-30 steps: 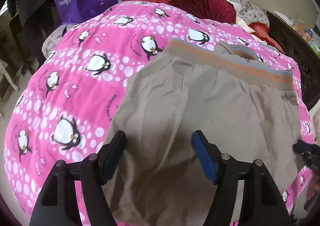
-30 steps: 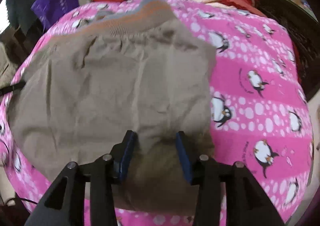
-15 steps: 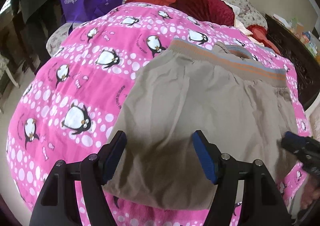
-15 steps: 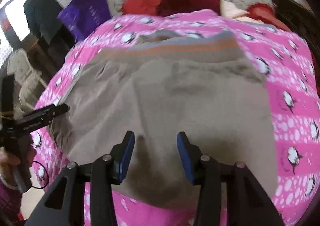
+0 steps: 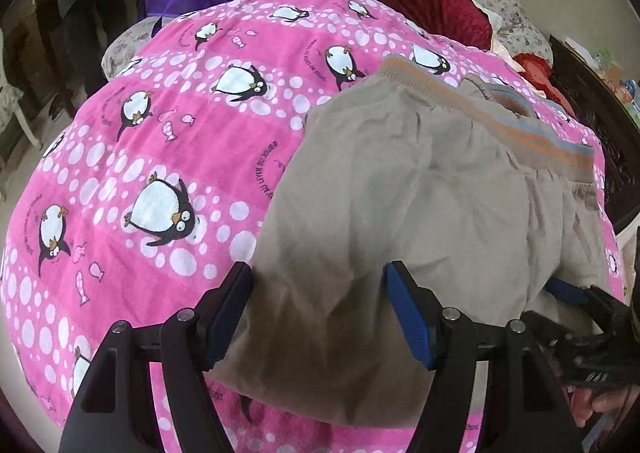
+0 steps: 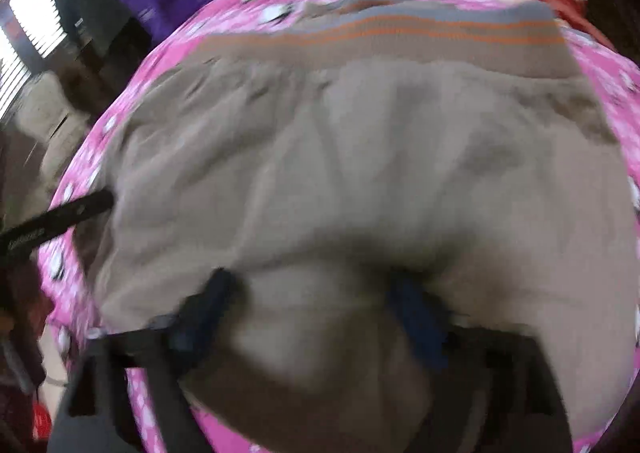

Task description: Fold large clothes

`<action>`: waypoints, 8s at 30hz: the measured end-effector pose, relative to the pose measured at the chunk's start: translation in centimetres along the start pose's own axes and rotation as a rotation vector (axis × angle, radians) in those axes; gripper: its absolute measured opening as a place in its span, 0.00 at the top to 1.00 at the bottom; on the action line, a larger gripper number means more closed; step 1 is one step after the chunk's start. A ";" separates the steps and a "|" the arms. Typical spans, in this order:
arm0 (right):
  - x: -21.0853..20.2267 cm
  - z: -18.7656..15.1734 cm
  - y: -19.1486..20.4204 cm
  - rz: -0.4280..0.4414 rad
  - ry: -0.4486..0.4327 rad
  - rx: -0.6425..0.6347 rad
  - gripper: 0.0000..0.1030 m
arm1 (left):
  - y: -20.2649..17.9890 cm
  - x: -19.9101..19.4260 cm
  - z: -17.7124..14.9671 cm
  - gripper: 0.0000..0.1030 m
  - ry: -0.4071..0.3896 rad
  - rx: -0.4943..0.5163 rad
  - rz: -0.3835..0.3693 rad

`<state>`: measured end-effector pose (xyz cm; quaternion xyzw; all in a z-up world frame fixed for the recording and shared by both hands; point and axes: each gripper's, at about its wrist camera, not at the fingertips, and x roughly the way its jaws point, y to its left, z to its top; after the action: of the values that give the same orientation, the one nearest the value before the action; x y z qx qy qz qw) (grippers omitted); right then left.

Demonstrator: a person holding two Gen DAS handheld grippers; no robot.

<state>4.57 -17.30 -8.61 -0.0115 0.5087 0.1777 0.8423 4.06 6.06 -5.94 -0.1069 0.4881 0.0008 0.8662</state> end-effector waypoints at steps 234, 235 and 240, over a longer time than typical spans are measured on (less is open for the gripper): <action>-8.1 -2.2 -15.4 -0.157 -0.226 0.258 0.84 | -22.9 -1.5 -3.5 0.73 0.129 0.376 -0.273; -8.1 -2.4 -15.5 -0.135 -0.229 0.265 0.91 | -22.9 -1.4 -3.4 0.73 0.132 0.376 -0.270; -11.6 -3.1 -15.7 -0.161 -0.318 0.242 0.97 | -22.2 -1.6 -2.5 0.72 0.117 0.324 -0.325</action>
<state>1.90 -36.01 -2.63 0.0770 0.3845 0.0470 0.9187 3.44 -15.97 -1.73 -0.0435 0.5078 -0.2232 0.8309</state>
